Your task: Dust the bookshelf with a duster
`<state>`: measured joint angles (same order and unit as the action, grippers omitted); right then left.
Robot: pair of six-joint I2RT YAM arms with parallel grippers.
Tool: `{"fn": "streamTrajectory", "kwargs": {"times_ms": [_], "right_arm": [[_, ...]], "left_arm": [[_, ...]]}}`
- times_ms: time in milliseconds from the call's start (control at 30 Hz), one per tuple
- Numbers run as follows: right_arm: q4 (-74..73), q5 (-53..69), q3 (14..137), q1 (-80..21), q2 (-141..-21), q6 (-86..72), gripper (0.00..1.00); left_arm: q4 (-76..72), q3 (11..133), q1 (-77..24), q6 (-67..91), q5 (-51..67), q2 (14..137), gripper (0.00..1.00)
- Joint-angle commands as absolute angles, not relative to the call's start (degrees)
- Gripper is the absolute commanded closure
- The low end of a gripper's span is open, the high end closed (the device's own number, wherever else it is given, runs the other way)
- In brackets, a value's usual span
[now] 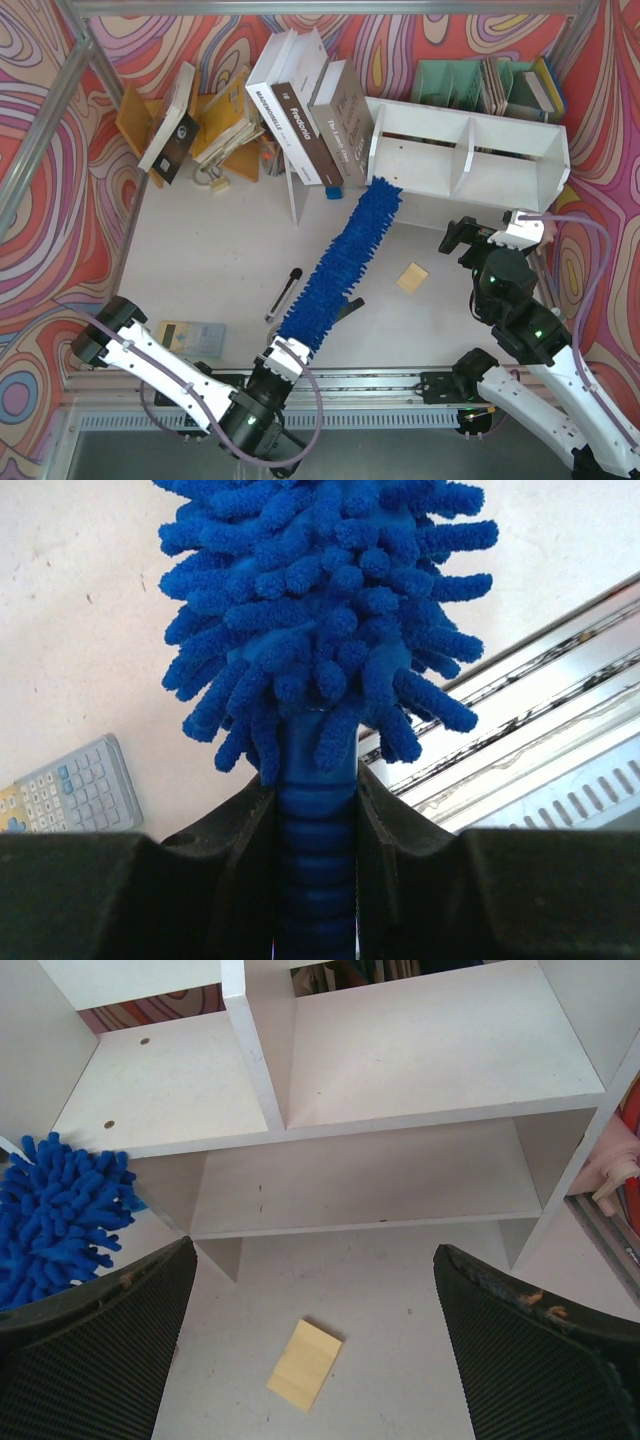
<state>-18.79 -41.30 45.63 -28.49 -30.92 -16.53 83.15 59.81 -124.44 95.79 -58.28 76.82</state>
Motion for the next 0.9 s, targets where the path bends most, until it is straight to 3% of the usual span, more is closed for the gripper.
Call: {"fn": "streamTrajectory", "kwargs": {"times_ms": [0,367,867], "right_arm": [[-18.81,-41.66,45.79,-28.38,-31.24,-16.38,0.1],[-18.8,-41.71,45.71,-28.44,-31.11,-16.39,0.11],[-19.04,-42.07,45.71,-28.39,-30.13,-16.44,0.11]], "left_arm": [[71.87,56.44,-120.02,84.99,-54.58,75.8,1.0],[65.64,55.76,-118.05,76.55,-47.29,80.38,1.0],[73.88,69.17,-120.72,67.66,-59.7,76.91,1.0]]}}
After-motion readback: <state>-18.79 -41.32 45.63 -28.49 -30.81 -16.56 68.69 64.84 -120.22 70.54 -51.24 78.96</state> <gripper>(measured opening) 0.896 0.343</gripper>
